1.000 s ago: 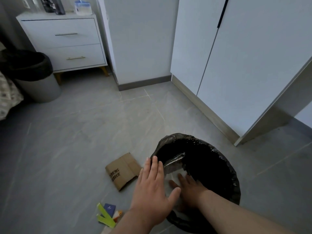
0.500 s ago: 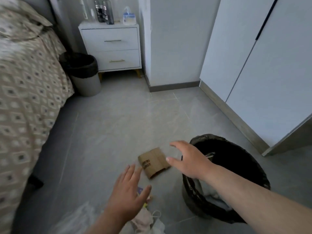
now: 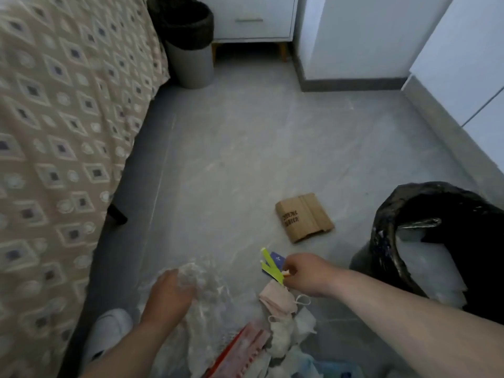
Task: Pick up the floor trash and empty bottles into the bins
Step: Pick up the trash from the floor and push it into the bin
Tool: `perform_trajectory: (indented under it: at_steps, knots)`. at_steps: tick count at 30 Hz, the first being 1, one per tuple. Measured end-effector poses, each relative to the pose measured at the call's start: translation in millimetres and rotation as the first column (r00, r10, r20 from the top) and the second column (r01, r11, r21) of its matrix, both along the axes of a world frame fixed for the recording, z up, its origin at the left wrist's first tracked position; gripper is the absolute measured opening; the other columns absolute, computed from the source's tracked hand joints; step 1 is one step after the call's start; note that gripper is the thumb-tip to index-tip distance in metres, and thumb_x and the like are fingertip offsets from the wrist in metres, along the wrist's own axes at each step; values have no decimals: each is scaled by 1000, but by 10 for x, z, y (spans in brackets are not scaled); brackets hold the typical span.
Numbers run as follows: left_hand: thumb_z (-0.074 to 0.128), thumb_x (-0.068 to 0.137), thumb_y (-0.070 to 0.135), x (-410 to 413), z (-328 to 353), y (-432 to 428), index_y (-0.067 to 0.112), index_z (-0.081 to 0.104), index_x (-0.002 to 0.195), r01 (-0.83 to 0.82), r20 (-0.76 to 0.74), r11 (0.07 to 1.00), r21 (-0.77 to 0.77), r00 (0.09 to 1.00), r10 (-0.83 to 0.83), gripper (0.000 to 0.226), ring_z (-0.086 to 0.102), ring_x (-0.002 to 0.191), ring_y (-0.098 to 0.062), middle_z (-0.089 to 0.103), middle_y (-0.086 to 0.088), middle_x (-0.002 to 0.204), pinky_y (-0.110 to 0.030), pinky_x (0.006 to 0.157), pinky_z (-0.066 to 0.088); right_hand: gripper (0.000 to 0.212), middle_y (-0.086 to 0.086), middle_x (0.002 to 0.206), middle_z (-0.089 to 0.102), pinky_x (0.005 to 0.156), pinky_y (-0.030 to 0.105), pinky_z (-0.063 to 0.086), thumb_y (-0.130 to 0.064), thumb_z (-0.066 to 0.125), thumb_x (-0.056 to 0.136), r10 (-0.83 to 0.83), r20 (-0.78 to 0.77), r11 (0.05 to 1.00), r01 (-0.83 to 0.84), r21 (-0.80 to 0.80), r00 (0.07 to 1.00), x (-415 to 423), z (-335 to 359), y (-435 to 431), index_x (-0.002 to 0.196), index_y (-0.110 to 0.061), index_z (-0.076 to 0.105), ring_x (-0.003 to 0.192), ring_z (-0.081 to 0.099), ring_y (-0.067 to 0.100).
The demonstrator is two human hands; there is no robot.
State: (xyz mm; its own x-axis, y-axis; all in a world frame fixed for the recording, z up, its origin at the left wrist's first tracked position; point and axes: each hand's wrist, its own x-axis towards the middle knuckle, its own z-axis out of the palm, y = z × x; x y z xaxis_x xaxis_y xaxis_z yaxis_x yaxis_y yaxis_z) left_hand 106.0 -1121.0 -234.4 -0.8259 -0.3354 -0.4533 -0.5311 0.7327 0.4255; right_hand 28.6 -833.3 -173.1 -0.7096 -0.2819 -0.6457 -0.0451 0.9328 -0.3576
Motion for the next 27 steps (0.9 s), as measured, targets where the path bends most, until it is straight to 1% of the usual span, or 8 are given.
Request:
perform_trajectory:
  at_steps: [2, 5, 8, 11, 13, 20, 24, 27]
  knots:
    - [56, 64, 49, -45, -303, -244, 23, 73, 86, -76, 43, 997, -15, 996, 77, 39, 70, 87, -21, 74, 2, 85, -30, 71, 54, 30, 10, 121, 63, 75, 25, 41, -32, 56, 87, -15, 20, 999, 14, 50, 1000, -19, -180, 27, 112, -16, 64, 112, 58, 26]
    - [70, 58, 50, -134, -409, -358, 20, 74, 88, -175, 57, 980, -94, 982, 181, 42, 70, 86, -27, 74, -6, 87, -29, 66, 54, 42, 13, 133, 51, 95, 32, 44, -29, 56, 85, -151, -84, 985, 157, 75, 985, -227, -458, 100, 124, -12, 54, 122, 49, 29]
    - [75, 60, 45, -148, -540, -416, 10, 64, 91, -216, 57, 966, -139, 973, 225, 47, 65, 90, -38, 67, -21, 95, -39, 76, 54, 51, 16, 142, 35, 104, 43, 39, -28, 52, 86, -241, -278, 949, 286, 133, 930, -553, -694, 176, 133, -11, 40, 131, 35, 35]
    - [75, 62, 47, -123, -694, -462, 10, 60, 93, -169, 43, 974, -148, 983, 177, 50, 62, 94, -37, 63, -20, 99, -42, 81, 52, 76, 16, 157, 13, 114, 49, 25, -45, 47, 89, -190, -248, 941, 249, 230, 950, -785, -941, 242, 149, -13, 14, 144, 10, 37]
    - [73, 62, 53, -128, -727, -458, 13, 60, 95, -127, 29, 973, -192, 990, 135, 54, 61, 96, -35, 63, -17, 102, -42, 82, 52, 82, 13, 159, 10, 116, 51, 20, -53, 43, 89, -137, -208, 946, 190, 262, 969, -858, -1096, 262, 151, -15, 7, 146, 6, 36]
    - [74, 56, 57, -232, -640, -390, 19, 62, 90, -119, 43, 962, -247, 990, 134, 53, 63, 93, -35, 67, -14, 98, -36, 75, 50, 86, 18, 138, 36, 102, 47, 39, -63, 58, 74, -173, -297, 917, 264, 300, 939, -747, -1192, 144, 137, -12, 29, 129, 36, 36]
    - [83, 65, 30, -281, -599, -323, 11, 58, 66, -157, -14, 987, -44, 988, 156, 31, 58, 66, -26, 61, -14, 71, -33, 55, 39, 62, 18, 127, 45, 94, 42, 45, -51, 58, 75, -139, -300, 907, 242, 343, 944, -681, -1166, 63, 119, -10, 42, 119, 42, 36]
    - [82, 69, 20, -351, -540, -316, 12, 46, 53, -192, -71, 981, 26, 979, 193, 40, 40, 52, -19, 46, -5, 52, -27, 48, 30, 41, 15, 115, 58, 82, 35, 47, -42, 49, 82, -166, -338, 933, 258, 251, 926, -696, -1020, 31, 108, -11, 48, 107, 57, 33]
